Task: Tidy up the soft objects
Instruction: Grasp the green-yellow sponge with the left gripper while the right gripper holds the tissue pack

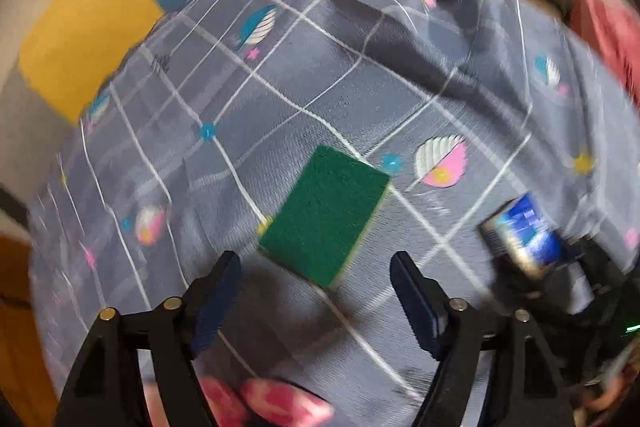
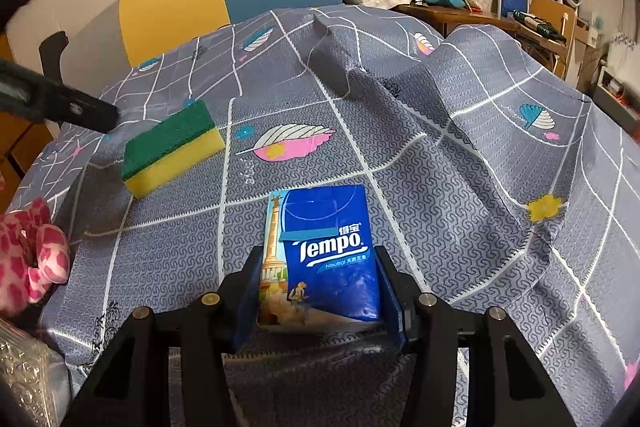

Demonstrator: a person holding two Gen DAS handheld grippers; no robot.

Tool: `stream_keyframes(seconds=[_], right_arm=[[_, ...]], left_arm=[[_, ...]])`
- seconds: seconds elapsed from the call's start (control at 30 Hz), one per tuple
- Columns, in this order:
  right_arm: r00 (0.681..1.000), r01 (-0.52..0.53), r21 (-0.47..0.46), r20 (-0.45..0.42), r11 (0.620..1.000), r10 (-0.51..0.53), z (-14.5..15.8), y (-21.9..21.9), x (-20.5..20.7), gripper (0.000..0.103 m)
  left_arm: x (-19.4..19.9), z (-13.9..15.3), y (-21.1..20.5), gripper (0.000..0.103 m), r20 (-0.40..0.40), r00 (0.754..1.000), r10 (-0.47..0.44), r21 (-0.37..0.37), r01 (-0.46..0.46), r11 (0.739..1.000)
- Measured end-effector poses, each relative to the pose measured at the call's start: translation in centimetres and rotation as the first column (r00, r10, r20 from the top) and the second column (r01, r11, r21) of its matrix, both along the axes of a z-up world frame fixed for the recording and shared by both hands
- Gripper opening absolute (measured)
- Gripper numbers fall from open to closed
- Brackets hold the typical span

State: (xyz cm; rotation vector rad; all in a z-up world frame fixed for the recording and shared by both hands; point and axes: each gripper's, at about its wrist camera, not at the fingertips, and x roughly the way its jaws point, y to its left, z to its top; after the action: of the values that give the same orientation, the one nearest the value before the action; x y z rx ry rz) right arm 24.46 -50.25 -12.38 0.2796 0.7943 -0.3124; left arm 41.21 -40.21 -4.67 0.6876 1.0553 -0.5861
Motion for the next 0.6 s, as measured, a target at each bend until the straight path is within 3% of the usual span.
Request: stream_keyframes(seconds=[0.1, 0.2, 0.43, 0.6], right_arm=[[1.0, 0.002, 0.004, 0.008, 1.0, -0.002, 0.0, -0.1, -0.2, 0.053], [1.0, 0.003, 0.002, 0.012, 1.0, -0.003, -0.1, 0.0, -0.3, 0.053], [1.0, 0.011, 0.003, 0.021, 1.0, -0.011, 0.0, 0.1, -0.9, 0.053], [1.0, 0.015, 0.004, 0.024, 1.0, -0.015, -0.1, 0.2, -0.8, 0.053]], left_arm=[[0.3, -1.1, -1.3, 0.082, 0.041, 0.993, -0.112, 0.052, 0.11, 0.993], [0.7, -2.7, -2.4, 0.084, 0.023, 0.981, -0.194, 0.096, 0.191, 0.977], [2.5, -5.5, -3.2, 0.087, -0.014, 0.982, -0.191, 0.113, 0.191, 0.975], [2.9, -7.7, -3.3, 0.087, -0.038, 0.98, -0.195, 0.17, 0.199, 0.965]])
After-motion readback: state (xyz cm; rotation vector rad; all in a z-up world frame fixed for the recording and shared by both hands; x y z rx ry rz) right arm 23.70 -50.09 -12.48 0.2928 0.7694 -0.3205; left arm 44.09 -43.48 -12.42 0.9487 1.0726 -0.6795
